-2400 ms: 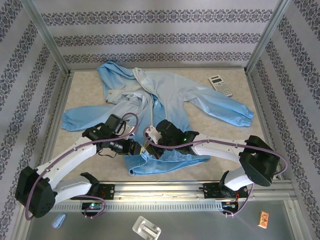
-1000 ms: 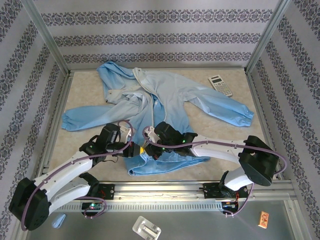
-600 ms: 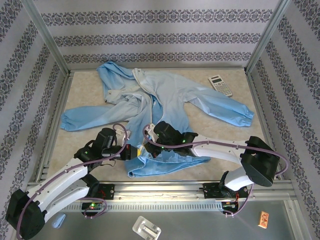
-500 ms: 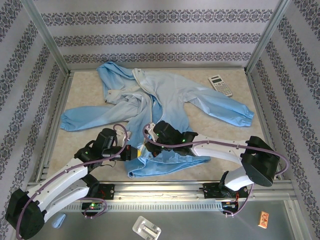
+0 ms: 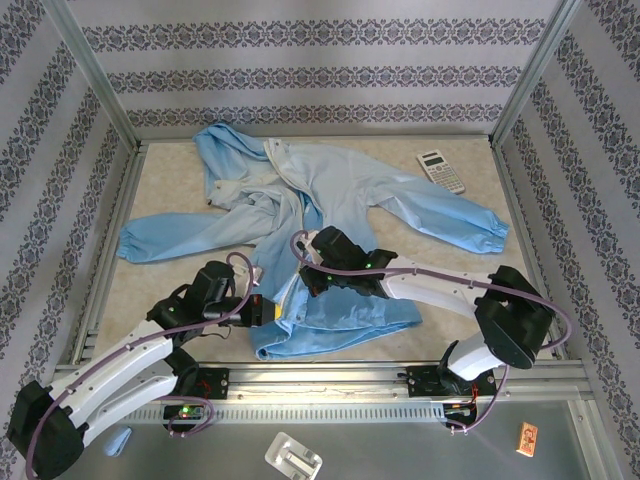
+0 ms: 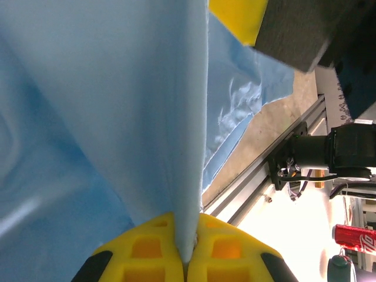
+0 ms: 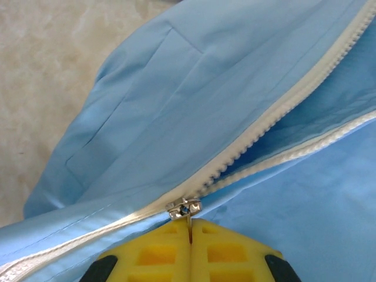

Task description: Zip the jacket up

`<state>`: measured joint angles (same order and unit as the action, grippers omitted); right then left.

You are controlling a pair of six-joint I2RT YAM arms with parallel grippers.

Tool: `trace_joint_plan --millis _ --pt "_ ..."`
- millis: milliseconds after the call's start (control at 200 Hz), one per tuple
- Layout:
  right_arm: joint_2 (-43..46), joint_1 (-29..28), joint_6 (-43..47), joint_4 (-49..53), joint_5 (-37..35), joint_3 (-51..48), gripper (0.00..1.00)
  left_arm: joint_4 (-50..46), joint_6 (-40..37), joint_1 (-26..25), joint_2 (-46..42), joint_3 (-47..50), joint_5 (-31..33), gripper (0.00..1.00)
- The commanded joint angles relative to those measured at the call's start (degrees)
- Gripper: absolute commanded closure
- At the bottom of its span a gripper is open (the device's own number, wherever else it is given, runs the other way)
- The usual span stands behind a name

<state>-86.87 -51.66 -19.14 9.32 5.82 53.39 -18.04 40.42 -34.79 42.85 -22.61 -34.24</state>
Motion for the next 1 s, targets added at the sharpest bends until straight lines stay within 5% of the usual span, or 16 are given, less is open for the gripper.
trace_joint_plan --millis 0,994 --pt "-1.72 2.71 1.34 0.38 -3.47 3.08 1.00 -3.58 1.35 -0.90 -0.43 1.42 -0.74 1.00" --pt "-15.88 15.72 9.43 0.94 0.53 19.36 1.00 -2.19 1.04 -1.12 -0.91 -0.41 -4.56 1.00"
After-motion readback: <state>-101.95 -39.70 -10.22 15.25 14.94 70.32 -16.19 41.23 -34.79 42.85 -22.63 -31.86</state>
